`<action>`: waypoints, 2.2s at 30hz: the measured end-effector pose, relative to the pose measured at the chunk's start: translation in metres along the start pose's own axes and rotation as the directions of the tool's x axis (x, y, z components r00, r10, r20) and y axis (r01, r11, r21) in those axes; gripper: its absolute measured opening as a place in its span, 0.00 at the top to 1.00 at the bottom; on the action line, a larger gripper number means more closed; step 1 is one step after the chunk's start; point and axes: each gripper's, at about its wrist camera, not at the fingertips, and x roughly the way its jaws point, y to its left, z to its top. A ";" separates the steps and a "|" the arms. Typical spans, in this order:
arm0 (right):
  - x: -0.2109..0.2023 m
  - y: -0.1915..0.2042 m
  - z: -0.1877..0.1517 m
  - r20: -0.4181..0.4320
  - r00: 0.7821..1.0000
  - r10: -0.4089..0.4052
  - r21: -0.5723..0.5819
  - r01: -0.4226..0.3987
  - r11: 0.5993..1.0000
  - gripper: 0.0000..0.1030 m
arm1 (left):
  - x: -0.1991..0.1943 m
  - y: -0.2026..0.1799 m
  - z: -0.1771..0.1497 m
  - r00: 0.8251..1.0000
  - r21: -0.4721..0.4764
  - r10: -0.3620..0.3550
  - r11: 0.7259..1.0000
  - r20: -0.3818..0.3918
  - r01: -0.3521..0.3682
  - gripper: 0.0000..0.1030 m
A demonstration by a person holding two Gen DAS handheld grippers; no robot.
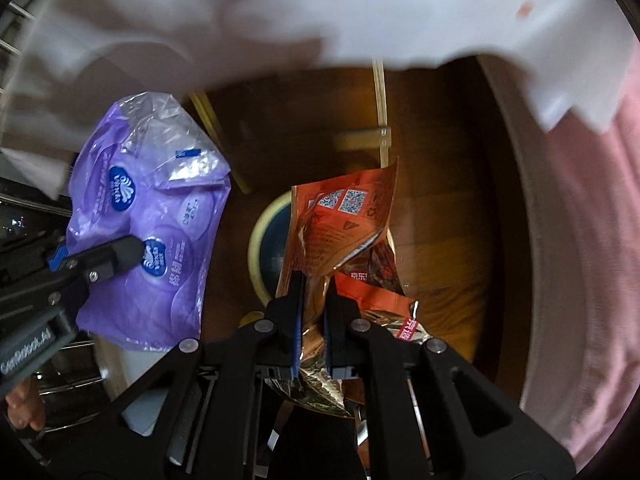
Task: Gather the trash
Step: 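Carry the purple bag and orange wrapper down over the bin with both tools, then open both tools to drop the bag and wrapper into the bin, then grasp the black TALOPN card with the left tool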
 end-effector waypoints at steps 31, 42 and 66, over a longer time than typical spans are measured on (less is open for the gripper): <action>0.093 -0.009 -0.002 -0.002 0.999 -0.043 0.099 0.043 0.994 0.39 | 0.058 0.039 0.007 0.996 -0.026 0.028 0.999 0.087 -0.026 0.20; -0.055 0.038 0.003 0.069 0.997 -0.038 0.102 0.031 0.994 0.39 | -0.125 0.043 0.010 0.979 0.015 0.006 1.000 0.204 -0.009 0.20; -0.358 0.178 0.071 0.505 0.861 -0.062 0.012 0.064 0.998 0.39 | -0.384 0.133 0.071 0.905 -0.006 0.019 1.000 0.425 -0.019 0.20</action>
